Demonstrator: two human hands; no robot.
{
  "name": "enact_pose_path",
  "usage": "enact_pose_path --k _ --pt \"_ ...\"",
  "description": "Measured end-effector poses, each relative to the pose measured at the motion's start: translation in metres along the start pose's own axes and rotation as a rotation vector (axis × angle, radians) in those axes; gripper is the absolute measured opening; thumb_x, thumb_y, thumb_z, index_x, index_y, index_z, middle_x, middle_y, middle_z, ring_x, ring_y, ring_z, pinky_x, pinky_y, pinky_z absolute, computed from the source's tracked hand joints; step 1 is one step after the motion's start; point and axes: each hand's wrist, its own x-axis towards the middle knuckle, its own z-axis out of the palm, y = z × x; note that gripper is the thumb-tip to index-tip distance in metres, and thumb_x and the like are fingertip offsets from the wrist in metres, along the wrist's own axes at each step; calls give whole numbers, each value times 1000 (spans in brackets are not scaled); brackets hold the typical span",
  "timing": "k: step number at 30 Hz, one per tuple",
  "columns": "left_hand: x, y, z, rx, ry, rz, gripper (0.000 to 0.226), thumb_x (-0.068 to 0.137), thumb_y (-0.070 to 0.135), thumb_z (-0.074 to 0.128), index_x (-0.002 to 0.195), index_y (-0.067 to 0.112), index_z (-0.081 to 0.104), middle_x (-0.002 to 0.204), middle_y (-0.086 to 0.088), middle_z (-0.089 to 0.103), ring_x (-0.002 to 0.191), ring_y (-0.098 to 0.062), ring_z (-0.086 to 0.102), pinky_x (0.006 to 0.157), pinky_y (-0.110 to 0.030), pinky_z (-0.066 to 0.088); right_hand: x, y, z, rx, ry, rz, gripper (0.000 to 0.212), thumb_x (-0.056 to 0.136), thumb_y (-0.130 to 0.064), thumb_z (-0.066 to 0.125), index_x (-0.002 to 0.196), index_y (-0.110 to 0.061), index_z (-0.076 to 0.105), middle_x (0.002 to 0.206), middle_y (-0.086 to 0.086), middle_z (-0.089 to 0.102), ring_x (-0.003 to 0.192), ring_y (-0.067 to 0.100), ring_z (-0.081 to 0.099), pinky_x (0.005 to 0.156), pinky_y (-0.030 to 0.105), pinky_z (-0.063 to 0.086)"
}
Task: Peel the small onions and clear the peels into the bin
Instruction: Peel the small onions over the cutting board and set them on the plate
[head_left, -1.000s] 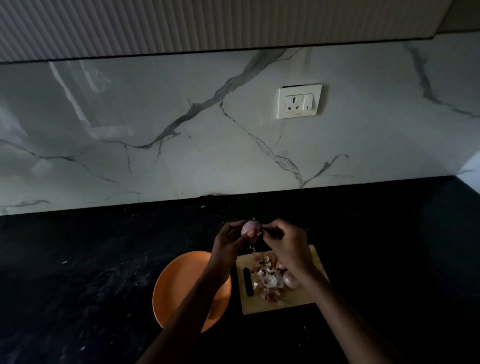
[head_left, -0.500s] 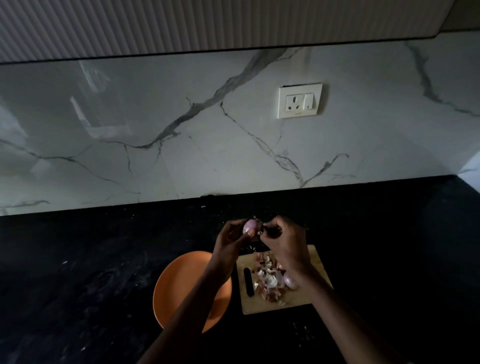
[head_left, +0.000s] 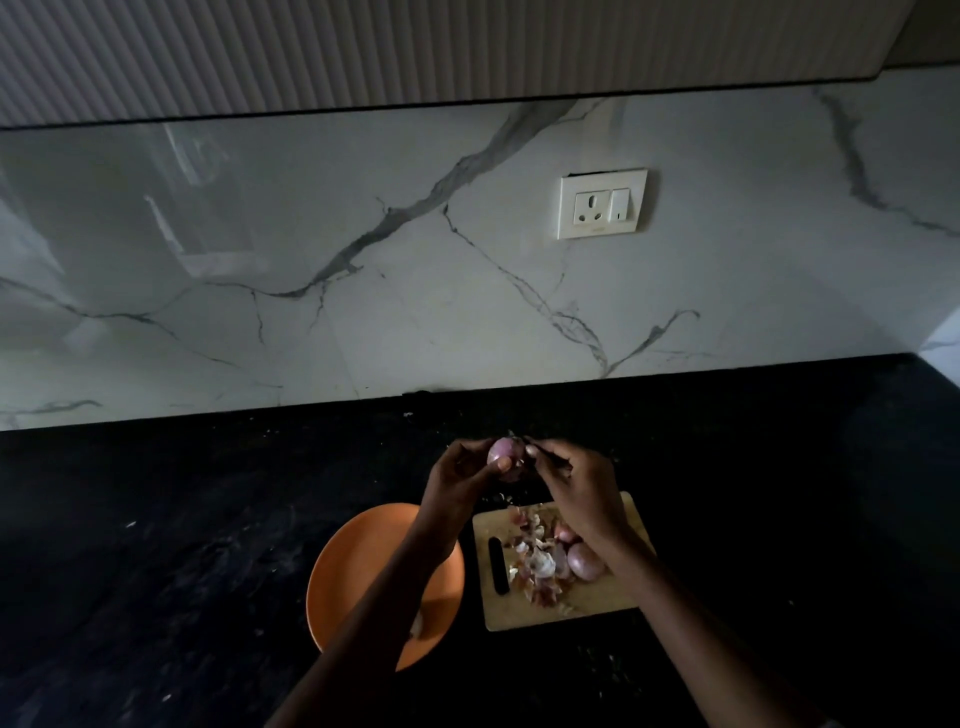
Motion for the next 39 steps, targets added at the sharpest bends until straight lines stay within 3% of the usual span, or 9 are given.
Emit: enact_pose_path --k 2,6,12,18,24,26,31,35,39 --pt "0 0 1 17 -6 9 19 89 -8 63 108 -4 60 96 -5 77 90 -15 72 78 -25 57 -2 0 0 0 29 -9 20 95 -16 67 113 -11 74 99 -3 77 87 2 71 77 18 58" --pt "-2 2 5 12 -19 12 17 90 -7 63 104 2 62 96 -4 77 90 -15 73 78 -24 57 -2 0 1 -14 76 -80 14 89 -9 73 103 -10 75 90 -3 76 83 -10 66 70 6 51" --pt "-5 -1 10 -5 -18 0 19 91 -4 62 109 -4 59 101 -8 75 92 -18 72 80 -27 56 -2 0 1 -69 138 -191 17 79 -2 80 95 -5 74 88 -1 74 85 0 66 71 -1 44" --pt "-8 3 5 11 -90 7 27 88 12 63 113 2 62 106 -5 75 95 -15 70 81 -24 53 0 1 -2 -45 153 -126 15 84 -4 76 98 -8 74 88 -5 73 80 -1 67 70 -1 44" --pt "-8 3 1 11 -63 -85 22 95 17 57 116 15 62 109 6 74 102 -8 67 84 -21 52 5 19 -6 -50 -8 112 28 92 -20 70 119 -14 70 105 -1 75 93 9 71 74 12 54" --pt "-8 1 -2 11 -46 -115 32 89 25 60 120 14 60 114 2 71 104 -11 66 88 -28 48 2 27 -10 -171 -128 138 27 95 -27 67 118 -13 70 103 2 75 87 12 72 71 22 58" --pt "-9 -6 -8 -13 -57 -135 26 97 12 54 122 9 58 110 1 73 99 -12 69 77 -21 55 -5 31 -15 -206 -295 155 21 100 -28 59 109 -15 71 91 2 74 67 20 71 59 38 56" --pt "-10 -6 -7 -12 -102 -105 37 94 13 57 127 -3 55 118 -14 69 108 -26 66 93 -35 53 3 11 -17 -21 -172 37 26 96 -39 62 114 -22 71 103 -13 71 93 -3 67 77 13 50" --pt "-5 -8 -6 2 -114 -109 38 96 14 59 128 -5 55 122 -22 66 113 -33 63 103 -45 46 7 0 -14 39 -202 9 25 94 -38 66 116 -28 74 109 -17 73 103 -7 65 86 11 50"
